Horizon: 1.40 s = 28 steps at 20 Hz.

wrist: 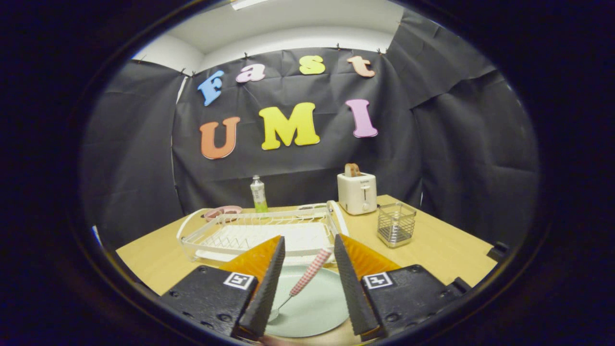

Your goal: Take the plate from the dish rack, then take the spoon from the basket and place it into the plate.

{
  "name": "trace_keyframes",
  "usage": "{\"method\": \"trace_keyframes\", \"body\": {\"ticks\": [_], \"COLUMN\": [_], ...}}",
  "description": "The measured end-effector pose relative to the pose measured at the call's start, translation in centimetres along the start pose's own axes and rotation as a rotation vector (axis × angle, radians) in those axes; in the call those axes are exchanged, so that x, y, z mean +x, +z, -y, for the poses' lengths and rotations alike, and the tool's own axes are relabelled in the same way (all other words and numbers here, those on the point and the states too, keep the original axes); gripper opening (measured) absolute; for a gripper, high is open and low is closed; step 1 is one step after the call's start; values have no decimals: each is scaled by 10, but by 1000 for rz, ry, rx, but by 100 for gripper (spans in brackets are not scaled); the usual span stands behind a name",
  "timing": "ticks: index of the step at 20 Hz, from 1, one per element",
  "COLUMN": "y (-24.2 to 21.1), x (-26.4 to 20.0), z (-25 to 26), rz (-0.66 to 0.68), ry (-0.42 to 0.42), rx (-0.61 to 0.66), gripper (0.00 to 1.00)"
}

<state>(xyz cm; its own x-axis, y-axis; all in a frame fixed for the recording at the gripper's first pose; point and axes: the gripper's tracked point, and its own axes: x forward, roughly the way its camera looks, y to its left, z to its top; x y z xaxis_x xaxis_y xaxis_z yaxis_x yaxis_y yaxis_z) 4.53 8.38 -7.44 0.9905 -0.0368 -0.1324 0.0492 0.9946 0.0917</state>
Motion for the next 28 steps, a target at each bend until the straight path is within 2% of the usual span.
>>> {"method": "trace_keyframes", "body": {"ticks": [3,6,9,13,15,19,22,24,28], "y": [21,32,43,44,44,42,43,45,50], "x": [-13,-28,-41,-32,-27,-15,-12,-14,-25], "z": [20,36,80,125,137,147,159,160,152], "rz": [61,65,107,111,117,128,167,168,152], "ry": [-27,26,0,-22,-5,30,-12,-23,14], "rx": [-84,-116,-134,-121,-85,-101,-150,-146,-107], "gripper": [100,100,100,100,100,100,100,100,100]}}
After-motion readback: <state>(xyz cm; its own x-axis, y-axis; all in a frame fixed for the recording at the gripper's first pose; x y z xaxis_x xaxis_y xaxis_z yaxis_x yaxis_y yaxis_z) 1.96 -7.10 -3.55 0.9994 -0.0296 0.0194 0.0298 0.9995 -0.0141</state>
